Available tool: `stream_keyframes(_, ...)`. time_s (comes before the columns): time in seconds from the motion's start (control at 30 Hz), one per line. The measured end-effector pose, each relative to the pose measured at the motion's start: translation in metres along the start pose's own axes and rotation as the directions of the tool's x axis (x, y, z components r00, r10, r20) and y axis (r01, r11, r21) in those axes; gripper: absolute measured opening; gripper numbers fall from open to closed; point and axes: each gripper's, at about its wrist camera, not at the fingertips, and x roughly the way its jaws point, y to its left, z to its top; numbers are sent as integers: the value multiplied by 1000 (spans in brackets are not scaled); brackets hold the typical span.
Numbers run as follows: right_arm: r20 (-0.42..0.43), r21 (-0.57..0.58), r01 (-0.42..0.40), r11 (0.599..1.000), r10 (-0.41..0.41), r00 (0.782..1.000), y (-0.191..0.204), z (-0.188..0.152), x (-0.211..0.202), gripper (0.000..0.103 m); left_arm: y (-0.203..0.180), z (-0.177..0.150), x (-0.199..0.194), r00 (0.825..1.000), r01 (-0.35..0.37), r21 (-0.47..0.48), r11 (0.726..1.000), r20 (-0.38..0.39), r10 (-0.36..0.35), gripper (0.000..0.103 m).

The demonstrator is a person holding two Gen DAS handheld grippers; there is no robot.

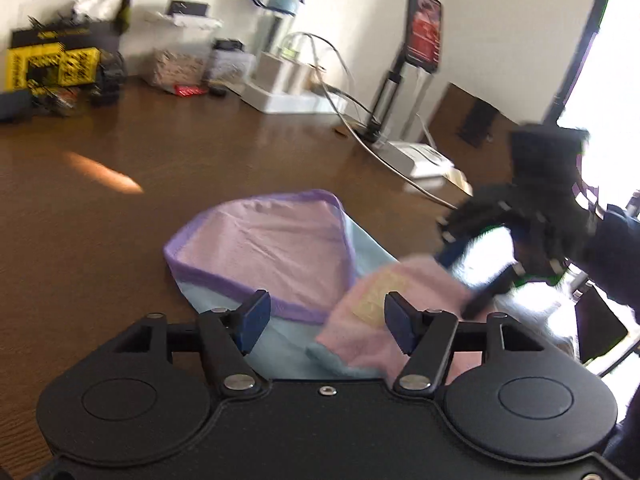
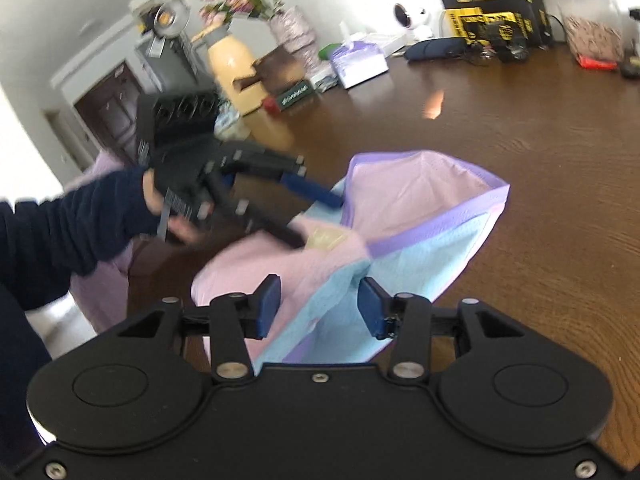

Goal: Fold clothes

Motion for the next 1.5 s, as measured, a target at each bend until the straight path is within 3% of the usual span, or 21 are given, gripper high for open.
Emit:
stream_keyframes(0.13,-12,-129,100,987,-102,995,22,-10,-6,54,-15,4,5,990,-141,62,988,12,141,65)
stream_keyframes(0.2,-1,-169,152,974,-154,988,29,-6,-14,73,-17,8,-5,983,-178,88,980,52,174,67)
stream_keyframes(0.23,20,-176,172,969,-171,985,31,-3,-21,75,-16,11,-12,978,-203,95,975,77,196,69)
stream_keyframes(0.27,45,-178,189,966,-184,982,32,1,-28,75,-14,15,-18,969,-236,96,967,102,226,76)
stream_keyframes(0.33,86,-175,219,960,-206,975,33,7,-40,76,-8,22,-25,946,-305,93,948,143,291,79)
stream_keyframes(0.43,138,-65,284,957,-273,952,9,25,-40,76,11,33,-15,937,-332,33,943,122,326,79)
stream_keyframes(0.53,102,9,319,948,-318,943,-16,41,-21,67,23,35,0,943,-331,-9,944,44,331,79)
stream_keyframes(0.63,66,-15,360,933,-358,931,-29,47,-3,55,29,28,2,941,-338,-14,941,3,338,78)
stream_keyframes(0.73,50,0,339,941,-338,940,-40,46,1,47,34,23,1,948,-317,-33,948,-16,317,76)
stream_keyframes(0.87,27,-15,341,940,-341,940,-49,44,9,37,38,22,3,966,-259,-48,965,-11,259,70)
stream_keyframes(0.93,22,-27,348,937,-347,937,-50,45,20,35,40,23,5,969,-246,-61,967,-7,247,60)
stream_keyframes(0.97,23,-36,352,935,-352,936,-49,44,23,33,41,24,6,970,-242,-70,968,-5,242,51)
stream_keyframes(1.0,24,-44,359,932,-359,933,-47,46,30,25,42,24,7,971,-237,-76,969,-4,237,35)
stream_keyframes(1.07,19,-51,362,931,-361,932,-45,45,35,10,41,25,9,972,-237,-77,969,-13,236,21)
stream_keyframes(1.1,20,-53,361,931,-360,933,-44,44,35,9,39,24,9,972,-234,-72,970,-17,233,14)
stream_keyframes(1.27,56,-77,377,923,-373,926,-34,40,32,7,27,19,8,968,-251,-38,967,14,252,3)
stream_keyframes(1.5,150,-94,380,920,-364,919,-14,39,11,7,3,17,-20,944,-280,-57,958,163,285,2)
